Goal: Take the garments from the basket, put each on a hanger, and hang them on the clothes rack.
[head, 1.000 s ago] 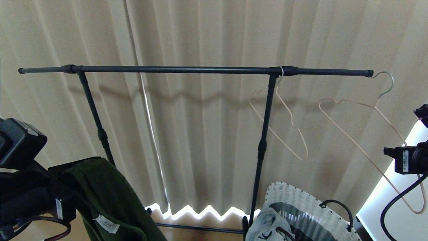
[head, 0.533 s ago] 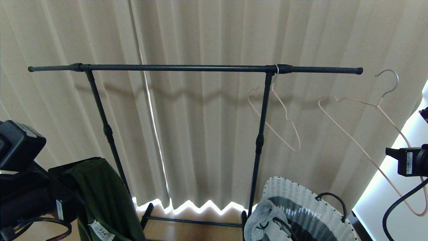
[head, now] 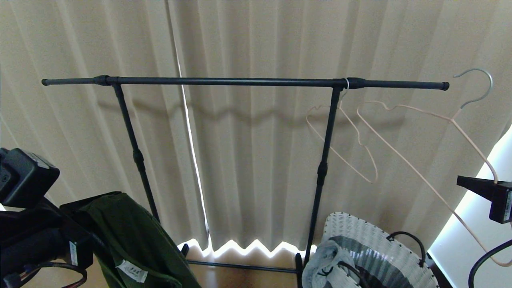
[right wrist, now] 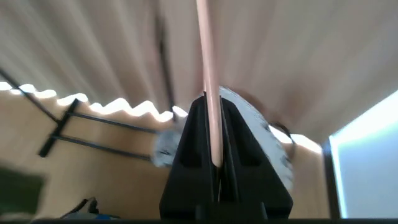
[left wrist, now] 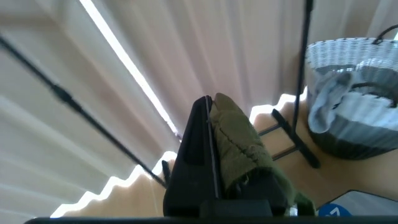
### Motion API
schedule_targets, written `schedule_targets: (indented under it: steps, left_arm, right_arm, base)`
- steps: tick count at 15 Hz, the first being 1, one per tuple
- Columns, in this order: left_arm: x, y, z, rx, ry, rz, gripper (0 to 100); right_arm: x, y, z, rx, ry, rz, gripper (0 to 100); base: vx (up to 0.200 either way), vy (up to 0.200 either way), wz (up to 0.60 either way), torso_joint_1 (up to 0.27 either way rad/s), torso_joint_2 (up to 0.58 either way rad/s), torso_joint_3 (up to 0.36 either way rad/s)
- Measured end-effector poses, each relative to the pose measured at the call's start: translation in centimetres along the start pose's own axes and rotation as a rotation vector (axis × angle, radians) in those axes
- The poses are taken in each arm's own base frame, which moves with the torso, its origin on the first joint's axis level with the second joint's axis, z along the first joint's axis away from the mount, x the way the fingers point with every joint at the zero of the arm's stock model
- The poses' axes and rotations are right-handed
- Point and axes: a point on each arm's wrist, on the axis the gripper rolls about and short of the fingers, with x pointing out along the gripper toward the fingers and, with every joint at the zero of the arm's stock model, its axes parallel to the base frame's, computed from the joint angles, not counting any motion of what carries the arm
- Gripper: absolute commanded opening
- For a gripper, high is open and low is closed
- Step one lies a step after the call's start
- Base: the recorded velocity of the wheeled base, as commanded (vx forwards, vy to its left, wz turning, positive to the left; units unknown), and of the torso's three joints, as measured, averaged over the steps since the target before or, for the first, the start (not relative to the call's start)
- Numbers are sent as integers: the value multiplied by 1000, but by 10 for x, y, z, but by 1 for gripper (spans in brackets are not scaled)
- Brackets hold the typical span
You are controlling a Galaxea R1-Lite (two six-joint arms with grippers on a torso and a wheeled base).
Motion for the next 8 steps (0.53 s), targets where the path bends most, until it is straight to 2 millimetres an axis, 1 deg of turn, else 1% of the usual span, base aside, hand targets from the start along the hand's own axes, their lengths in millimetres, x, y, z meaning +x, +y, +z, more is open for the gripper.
schedule_targets:
  steps: [4,8]
  left_arm:
    - [0,0,-1,0,4,-1,0]
    - [-1,-1,-2,1,4,-2,0]
  right_arm:
    - [-5,3,0,-8,-15,37,0]
    - [-4,10,-1,-27,-9,77,0]
  base:
    - [0,200,0,5,2,1]
    - [0,200,0,4,4,2]
